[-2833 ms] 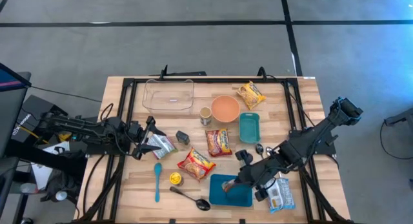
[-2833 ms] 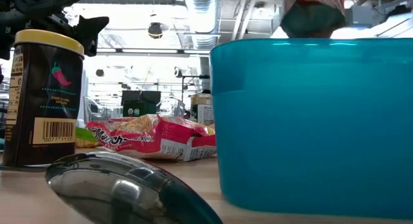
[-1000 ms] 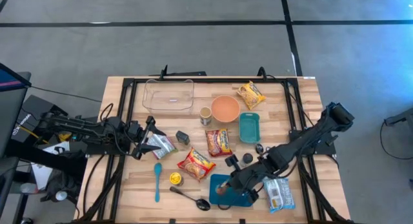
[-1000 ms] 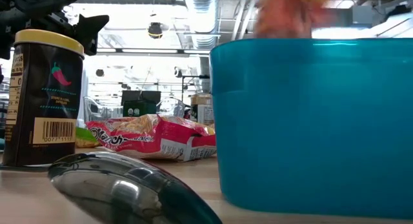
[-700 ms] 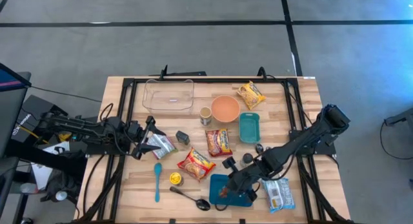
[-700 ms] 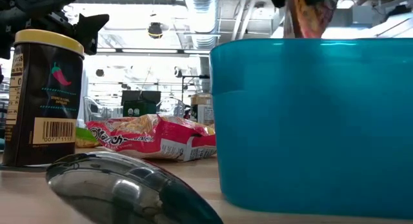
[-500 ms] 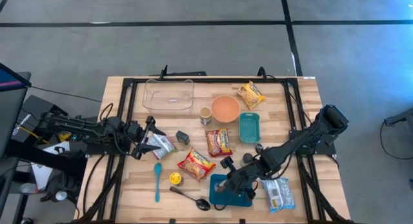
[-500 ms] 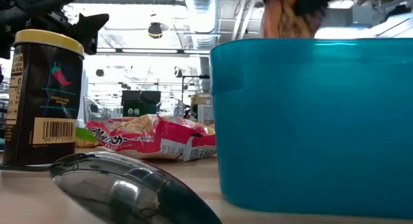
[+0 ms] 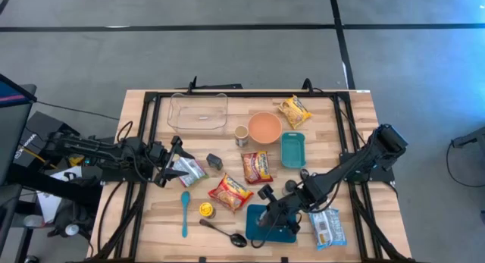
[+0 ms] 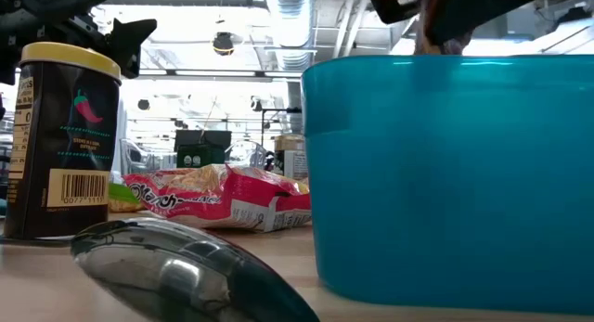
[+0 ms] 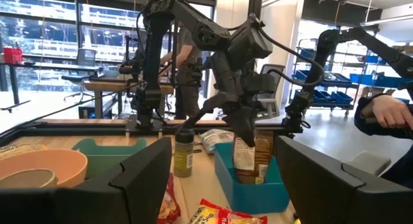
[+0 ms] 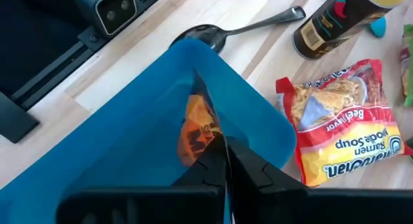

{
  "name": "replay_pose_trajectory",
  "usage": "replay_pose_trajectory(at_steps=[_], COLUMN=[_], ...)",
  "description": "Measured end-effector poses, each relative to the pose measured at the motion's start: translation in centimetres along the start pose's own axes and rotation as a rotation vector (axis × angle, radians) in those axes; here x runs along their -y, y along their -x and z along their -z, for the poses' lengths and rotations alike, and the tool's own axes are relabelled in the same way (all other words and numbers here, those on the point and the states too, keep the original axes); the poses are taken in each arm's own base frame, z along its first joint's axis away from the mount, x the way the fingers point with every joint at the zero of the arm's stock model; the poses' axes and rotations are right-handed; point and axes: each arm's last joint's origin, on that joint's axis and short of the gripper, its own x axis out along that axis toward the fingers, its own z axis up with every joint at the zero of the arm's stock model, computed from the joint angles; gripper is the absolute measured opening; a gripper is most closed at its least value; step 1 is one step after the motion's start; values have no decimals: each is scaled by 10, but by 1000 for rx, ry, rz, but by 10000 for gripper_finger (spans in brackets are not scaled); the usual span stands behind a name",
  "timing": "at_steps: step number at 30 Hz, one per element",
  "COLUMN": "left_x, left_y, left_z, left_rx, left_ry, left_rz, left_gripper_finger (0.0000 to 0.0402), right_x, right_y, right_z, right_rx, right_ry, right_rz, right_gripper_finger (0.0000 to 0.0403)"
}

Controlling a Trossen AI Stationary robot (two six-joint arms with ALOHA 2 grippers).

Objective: Pick & Place Food Item
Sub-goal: Put the orange seasoning pack into the blue bin

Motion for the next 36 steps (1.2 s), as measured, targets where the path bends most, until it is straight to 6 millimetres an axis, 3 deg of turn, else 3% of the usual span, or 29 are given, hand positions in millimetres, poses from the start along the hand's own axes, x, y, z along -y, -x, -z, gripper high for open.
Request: replay_pose_trajectory(at_steps=[28, 36], left_x=[0, 0], left_y=[0, 0], left_z=[-1, -1], left_rx=[6, 10], left_ry=[-1, -1], left_rz=[0, 0], left_gripper_finger=[271, 271], right_x=[10, 11], right_y=[0, -15], right_z=[-2, 1], right_rx=[57, 42], right_ry=[24, 38], right_rz=[-34, -34], right_gripper_finger=[0, 0])
